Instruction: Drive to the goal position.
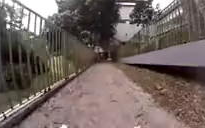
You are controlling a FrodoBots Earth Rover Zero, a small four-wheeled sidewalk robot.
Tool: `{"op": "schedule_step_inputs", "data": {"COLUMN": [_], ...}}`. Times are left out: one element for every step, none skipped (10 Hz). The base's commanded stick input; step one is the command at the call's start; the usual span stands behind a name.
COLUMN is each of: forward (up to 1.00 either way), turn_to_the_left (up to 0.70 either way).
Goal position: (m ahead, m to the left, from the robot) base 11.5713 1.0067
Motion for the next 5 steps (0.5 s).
{"op": "schedule_step_inputs", "data": {"forward": [1.00, 1.00, 1.00, 1.00, 1.00], "turn_to_the_left": [0.00, 0.00, 0.00, 0.00, 0.00]}}
